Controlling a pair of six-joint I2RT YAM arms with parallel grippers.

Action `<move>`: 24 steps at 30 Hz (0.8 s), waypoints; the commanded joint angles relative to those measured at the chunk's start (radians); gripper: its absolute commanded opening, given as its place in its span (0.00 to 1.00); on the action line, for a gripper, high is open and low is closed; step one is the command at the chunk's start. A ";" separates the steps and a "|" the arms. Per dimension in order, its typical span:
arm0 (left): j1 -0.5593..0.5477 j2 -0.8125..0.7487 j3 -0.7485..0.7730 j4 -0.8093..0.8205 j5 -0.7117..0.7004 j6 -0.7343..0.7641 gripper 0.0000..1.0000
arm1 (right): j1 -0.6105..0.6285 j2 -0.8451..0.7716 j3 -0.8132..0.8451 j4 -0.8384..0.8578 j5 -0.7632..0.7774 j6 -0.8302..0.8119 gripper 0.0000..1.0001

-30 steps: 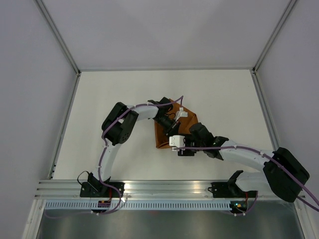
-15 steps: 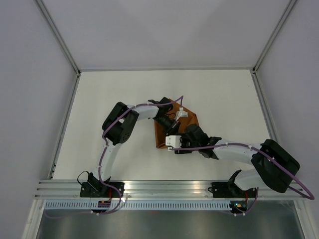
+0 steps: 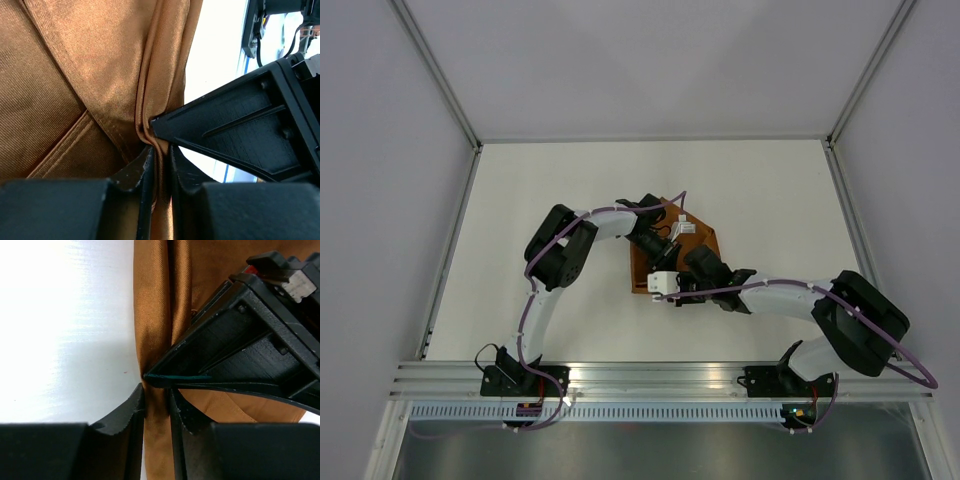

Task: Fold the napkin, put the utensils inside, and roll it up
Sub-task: Roll the napkin with the utensil

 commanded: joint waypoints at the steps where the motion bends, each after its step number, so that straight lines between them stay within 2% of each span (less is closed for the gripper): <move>1: -0.003 -0.010 0.025 0.002 -0.033 -0.010 0.22 | 0.005 0.033 0.028 -0.098 -0.033 0.012 0.21; 4: 0.000 -0.028 0.034 0.012 -0.016 -0.035 0.26 | -0.001 0.039 0.042 -0.137 -0.062 0.020 0.18; 7: 0.006 -0.056 0.043 0.031 -0.014 -0.062 0.26 | -0.018 0.042 0.058 -0.178 -0.106 0.023 0.18; 12: 0.020 -0.102 0.059 0.060 -0.005 -0.087 0.19 | -0.062 0.071 0.098 -0.241 -0.186 0.021 0.17; 15: 0.034 -0.149 0.043 0.103 -0.025 -0.121 0.22 | -0.096 0.090 0.126 -0.277 -0.235 0.018 0.16; 21: 0.064 -0.237 0.030 0.218 -0.132 -0.222 0.26 | -0.166 0.145 0.187 -0.356 -0.352 0.003 0.16; 24: 0.081 -0.310 -0.027 0.330 -0.258 -0.304 0.26 | -0.214 0.186 0.238 -0.422 -0.428 -0.012 0.15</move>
